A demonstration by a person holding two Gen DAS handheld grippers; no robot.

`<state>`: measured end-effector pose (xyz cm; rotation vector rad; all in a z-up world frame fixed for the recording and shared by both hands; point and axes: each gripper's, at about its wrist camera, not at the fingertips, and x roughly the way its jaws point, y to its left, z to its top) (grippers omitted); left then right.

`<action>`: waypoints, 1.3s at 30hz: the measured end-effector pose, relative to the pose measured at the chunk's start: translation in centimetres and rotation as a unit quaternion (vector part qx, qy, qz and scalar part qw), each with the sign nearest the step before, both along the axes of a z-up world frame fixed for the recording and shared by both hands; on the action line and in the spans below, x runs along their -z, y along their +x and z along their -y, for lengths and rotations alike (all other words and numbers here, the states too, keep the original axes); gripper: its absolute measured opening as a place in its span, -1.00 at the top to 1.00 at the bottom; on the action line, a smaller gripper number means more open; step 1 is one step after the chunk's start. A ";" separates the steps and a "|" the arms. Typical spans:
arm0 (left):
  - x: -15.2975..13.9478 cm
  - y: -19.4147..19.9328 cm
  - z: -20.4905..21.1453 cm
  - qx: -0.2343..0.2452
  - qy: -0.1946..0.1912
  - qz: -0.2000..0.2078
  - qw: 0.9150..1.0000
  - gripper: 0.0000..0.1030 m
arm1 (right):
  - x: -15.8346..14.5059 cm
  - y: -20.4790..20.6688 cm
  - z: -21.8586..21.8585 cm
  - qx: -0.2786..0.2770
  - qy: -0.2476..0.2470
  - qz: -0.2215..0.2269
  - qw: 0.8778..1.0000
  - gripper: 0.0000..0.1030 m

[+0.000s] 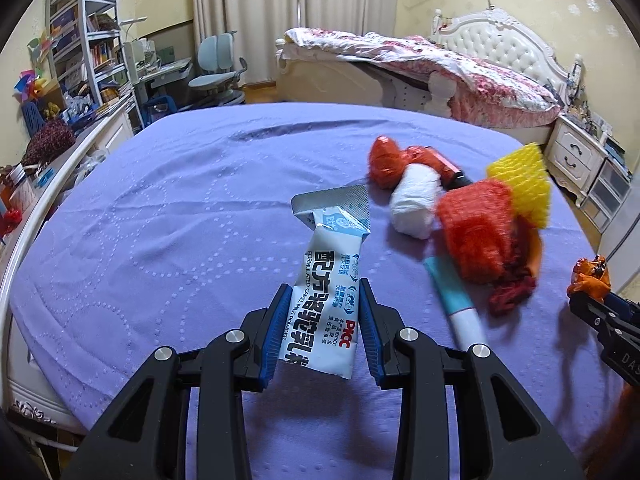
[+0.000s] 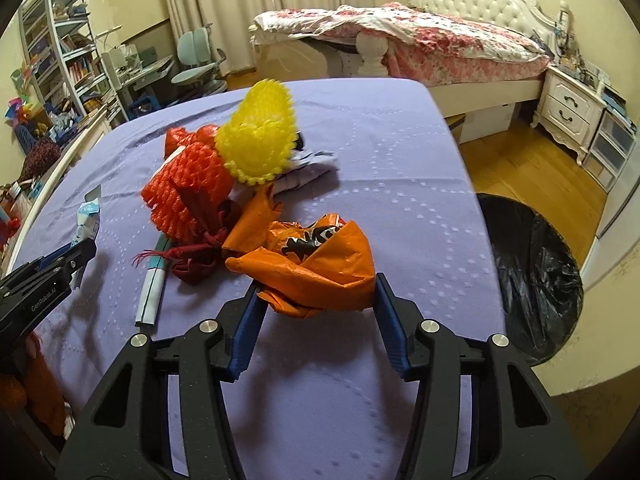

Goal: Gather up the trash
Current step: 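Carry the packet and orange bag over the black bin and open both grippers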

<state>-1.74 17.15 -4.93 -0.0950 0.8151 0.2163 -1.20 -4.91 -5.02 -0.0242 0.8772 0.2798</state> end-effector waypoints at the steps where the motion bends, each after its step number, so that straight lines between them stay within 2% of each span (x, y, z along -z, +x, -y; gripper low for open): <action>1: -0.4 -0.1 0.7 0.007 0.000 0.005 1.000 0.30 | -0.1 -0.2 0.4 0.004 0.000 0.003 1.000 0.00; 9: -2.4 -0.1 6.8 0.078 -0.013 0.036 0.996 0.30 | -2.1 -1.6 6.6 0.067 -0.001 0.039 0.997 0.00; 18: -3.5 2.1 14.7 0.162 -0.012 0.059 0.985 0.30 | -2.2 -1.4 13.4 0.138 -0.007 0.055 0.989 0.00; 28: -1.4 5.3 21.3 0.218 -0.007 0.044 0.975 0.30 | -0.4 0.7 18.2 0.183 -0.004 0.047 0.982 -0.01; 39: 0.2 8.0 25.2 0.241 0.001 0.021 0.970 0.30 | 1.1 3.9 20.9 0.199 0.003 0.028 0.980 -0.01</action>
